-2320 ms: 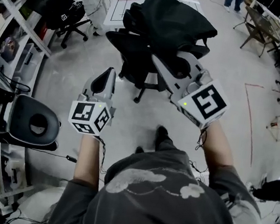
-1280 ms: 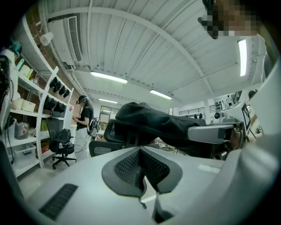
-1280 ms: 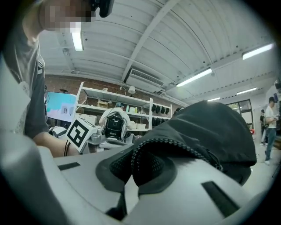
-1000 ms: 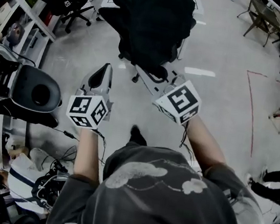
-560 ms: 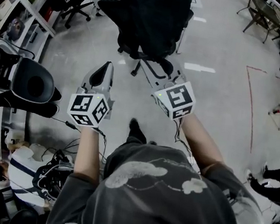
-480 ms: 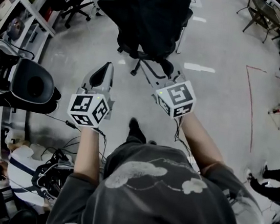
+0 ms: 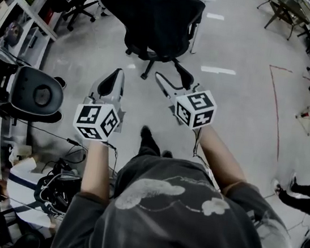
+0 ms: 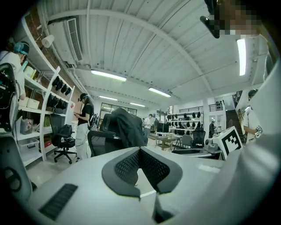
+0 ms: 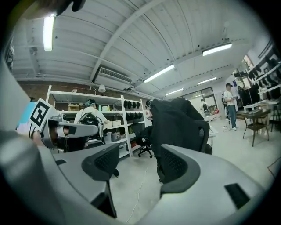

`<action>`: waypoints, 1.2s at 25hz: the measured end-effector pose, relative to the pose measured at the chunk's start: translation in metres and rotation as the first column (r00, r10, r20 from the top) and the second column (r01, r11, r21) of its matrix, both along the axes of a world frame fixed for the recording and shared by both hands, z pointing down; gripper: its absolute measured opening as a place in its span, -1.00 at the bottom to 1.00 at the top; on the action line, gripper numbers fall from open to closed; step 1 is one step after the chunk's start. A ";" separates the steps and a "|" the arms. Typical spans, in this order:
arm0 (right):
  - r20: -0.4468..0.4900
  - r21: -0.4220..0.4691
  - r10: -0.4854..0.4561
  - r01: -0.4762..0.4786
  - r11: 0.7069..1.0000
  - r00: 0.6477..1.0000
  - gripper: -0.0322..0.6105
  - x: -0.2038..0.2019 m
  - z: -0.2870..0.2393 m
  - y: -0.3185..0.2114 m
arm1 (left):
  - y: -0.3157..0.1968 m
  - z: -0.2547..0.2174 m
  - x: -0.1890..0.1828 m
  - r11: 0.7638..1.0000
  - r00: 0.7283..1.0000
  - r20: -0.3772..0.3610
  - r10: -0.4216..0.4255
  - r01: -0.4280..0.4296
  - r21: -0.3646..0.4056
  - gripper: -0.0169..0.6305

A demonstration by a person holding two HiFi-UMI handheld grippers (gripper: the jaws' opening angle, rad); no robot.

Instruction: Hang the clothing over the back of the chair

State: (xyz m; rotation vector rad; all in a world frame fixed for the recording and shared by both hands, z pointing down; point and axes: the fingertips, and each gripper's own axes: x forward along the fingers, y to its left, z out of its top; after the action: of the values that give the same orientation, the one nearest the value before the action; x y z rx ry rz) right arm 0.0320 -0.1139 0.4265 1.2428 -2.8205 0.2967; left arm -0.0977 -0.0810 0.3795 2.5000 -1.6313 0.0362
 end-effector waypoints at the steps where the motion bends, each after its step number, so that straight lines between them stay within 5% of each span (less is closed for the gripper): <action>1: 0.006 -0.006 0.002 -0.002 1.000 1.000 -0.06 0.003 0.001 0.006 | 0.004 0.000 0.003 1.000 1.000 -0.001 0.004 -0.004 -0.002 -0.94; 11: 0.015 0.011 0.065 -0.065 0.998 0.998 -0.87 0.032 -0.016 0.035 | 0.036 -0.006 0.022 0.999 0.999 0.001 0.033 -0.033 -0.005 -0.94; 30: -0.002 -0.029 0.077 -0.077 0.997 0.997 -0.92 0.051 -0.008 0.064 | 0.064 0.005 0.027 0.999 0.999 0.001 0.037 -0.037 -0.027 -0.94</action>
State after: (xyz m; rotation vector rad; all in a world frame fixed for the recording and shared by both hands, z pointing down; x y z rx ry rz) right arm 0.0833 -0.0502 0.4182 1.3473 -2.7613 0.3394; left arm -0.0704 -0.0166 0.3849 2.5106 -1.5739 0.0639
